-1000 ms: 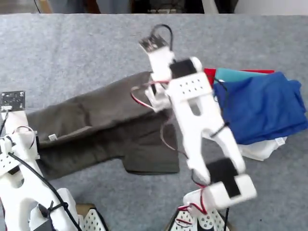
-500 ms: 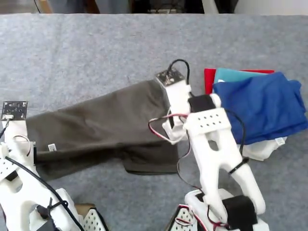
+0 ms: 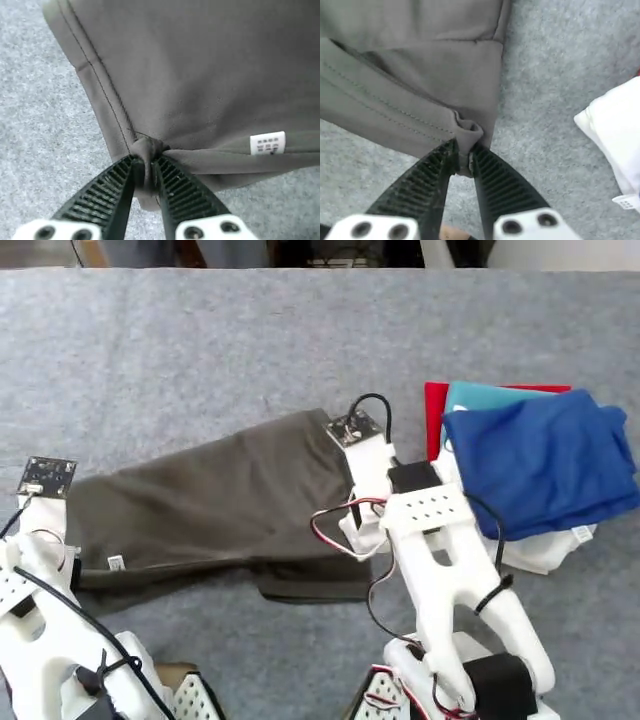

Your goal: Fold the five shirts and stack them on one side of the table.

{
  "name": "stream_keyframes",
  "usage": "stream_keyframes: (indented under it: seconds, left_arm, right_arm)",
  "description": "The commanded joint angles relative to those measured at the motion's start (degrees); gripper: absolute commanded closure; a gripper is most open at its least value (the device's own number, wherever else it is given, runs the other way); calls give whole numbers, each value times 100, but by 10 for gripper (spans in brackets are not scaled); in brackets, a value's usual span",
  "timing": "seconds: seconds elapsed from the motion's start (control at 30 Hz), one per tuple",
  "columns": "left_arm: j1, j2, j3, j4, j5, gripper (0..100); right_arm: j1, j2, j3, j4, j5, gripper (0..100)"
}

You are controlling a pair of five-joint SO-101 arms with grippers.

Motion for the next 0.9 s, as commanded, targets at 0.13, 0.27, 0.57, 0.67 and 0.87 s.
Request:
stream_keyframes:
  seconds: [0.13, 0.27, 0.57, 0.67, 0.87]
  left_arm:
    - [-57, -97, -75, 44, -35, 967]
    - [-57, -88, -57, 53, -18, 967]
    - [-655, -141, -286, 79, -18, 804]
    - [-866, -141, -444, 88, -18, 802]
    - [-1596, -141, -1165, 88, 35, 812]
  right_arm:
    - [97, -154, 40, -62, 97, 986]
    - [88, -145, 57, -35, 229, 986]
    - [88, -189, -57, 475, 580, 784]
    - [88, -180, -268, 756, 879, 707]
    - [97, -163, -1068, 1231, 941, 812]
